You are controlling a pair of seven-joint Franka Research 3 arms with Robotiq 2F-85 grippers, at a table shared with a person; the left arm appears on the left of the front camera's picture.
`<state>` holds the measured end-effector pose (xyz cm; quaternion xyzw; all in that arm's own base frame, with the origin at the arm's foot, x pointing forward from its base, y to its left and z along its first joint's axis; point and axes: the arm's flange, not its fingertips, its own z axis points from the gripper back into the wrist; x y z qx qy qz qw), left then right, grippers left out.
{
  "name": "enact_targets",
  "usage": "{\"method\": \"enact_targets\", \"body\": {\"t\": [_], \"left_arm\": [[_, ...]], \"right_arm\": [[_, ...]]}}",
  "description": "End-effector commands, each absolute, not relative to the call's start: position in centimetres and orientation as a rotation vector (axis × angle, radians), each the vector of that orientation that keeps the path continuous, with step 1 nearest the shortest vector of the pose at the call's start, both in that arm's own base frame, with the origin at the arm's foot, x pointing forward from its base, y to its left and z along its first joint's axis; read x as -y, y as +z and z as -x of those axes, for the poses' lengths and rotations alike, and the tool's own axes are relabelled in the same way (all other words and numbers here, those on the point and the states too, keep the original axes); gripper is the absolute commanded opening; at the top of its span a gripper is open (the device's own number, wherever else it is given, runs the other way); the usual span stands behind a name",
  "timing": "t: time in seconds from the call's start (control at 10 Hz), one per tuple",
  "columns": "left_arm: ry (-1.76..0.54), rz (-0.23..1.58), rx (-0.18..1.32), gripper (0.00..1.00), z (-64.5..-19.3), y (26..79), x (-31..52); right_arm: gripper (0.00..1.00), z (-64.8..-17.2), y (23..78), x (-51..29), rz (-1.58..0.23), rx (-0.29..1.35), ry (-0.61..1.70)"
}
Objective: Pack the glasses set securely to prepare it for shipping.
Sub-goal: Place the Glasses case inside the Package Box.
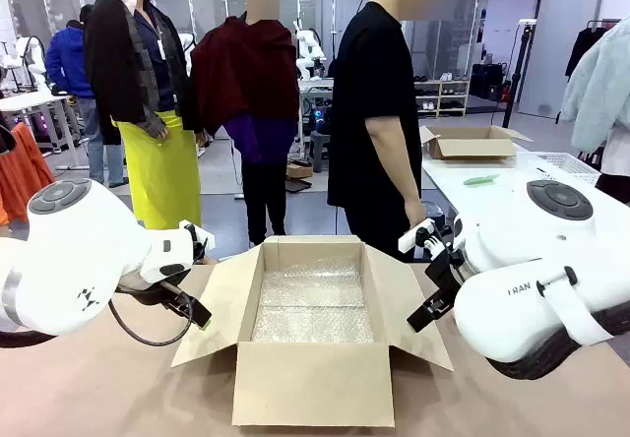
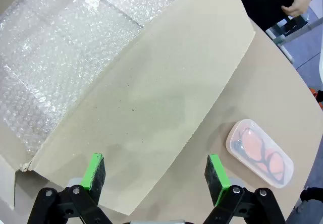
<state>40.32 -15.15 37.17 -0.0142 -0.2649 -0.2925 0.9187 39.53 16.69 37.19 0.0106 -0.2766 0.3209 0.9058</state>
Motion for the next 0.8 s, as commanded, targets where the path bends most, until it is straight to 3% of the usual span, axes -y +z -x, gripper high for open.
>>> {"method": "enact_targets", "body": {"t": [0.0, 0.7], "left_arm": [[-0.602, 0.029, 0.545, 1.00, -40.32, 37.17, 15.16], [-0.602, 0.029, 0.545, 1.00, -40.32, 37.17, 15.16]], "right_arm": [[1.00, -39.53, 37.19, -16.69, -0.022, 0.571, 0.663], [1.00, -39.53, 37.19, -16.69, -0.022, 0.571, 0.663]]}}
